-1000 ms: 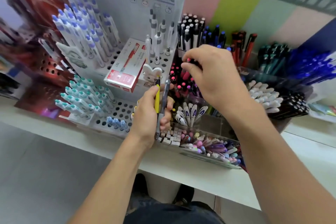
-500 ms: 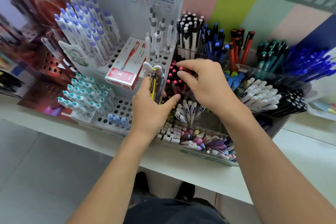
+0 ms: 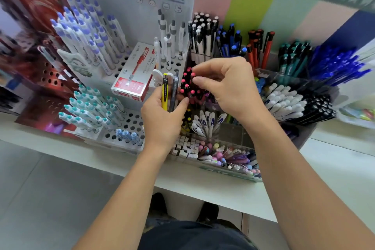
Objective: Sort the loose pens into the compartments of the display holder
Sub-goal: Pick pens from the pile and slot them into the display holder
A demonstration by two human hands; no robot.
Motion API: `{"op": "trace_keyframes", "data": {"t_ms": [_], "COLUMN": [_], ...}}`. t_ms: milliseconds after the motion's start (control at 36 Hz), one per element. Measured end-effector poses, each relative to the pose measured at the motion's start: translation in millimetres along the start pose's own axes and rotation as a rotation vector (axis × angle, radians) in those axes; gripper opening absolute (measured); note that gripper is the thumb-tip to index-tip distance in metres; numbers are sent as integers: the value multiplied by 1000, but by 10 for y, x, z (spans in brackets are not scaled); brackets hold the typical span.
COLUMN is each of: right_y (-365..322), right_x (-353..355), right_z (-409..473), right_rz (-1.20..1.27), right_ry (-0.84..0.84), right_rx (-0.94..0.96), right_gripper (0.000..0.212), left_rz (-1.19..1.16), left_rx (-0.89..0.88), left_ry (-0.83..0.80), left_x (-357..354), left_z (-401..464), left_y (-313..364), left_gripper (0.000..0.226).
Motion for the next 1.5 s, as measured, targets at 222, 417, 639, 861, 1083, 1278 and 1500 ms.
{"op": "trace_keyframes", "data": {"t_ms": [222,417,639,861,1083,1278,1500], "right_y": [47,-63,-25,-9,-55,-88,-36], "right_x": [169,-8,20,235,276,-6,124], "right_z": [-163,-40,80,-12,-201,-122,-141], "right_rz": [-358,-393,-237,-238,-604,-780,-834], "right_ry": [-2,-57,-160,79,-89,-41,28], "right_rx": [42,52,5,35,42,27,11], "right_gripper": [34,15,27,30,49,40,24], "left_rz": [169,161,159,346,469,244,217], "left_rx": [-221,-225,-362,-556,-453,-267,-272], "left_ry": [31,87,24,-194,-189,-43,-86], "left_x": [5,-30,-70,-31,-70,-103,-75], "left_z": [-11,5,90,209,200,83,37], "left_y": [-1,64,192,229,212,305,292], "left_gripper": [14,10,13,20,29,33,23]}}
Point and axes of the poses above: each hand's wrist, its own z-axis towards the middle knuckle, its own x-axis out of the back of the hand, y = z × x, the point moved 1 cm from there along z, towards the middle knuckle, and after that the axes turned 14 degrees about y, right-handed, at the moved point
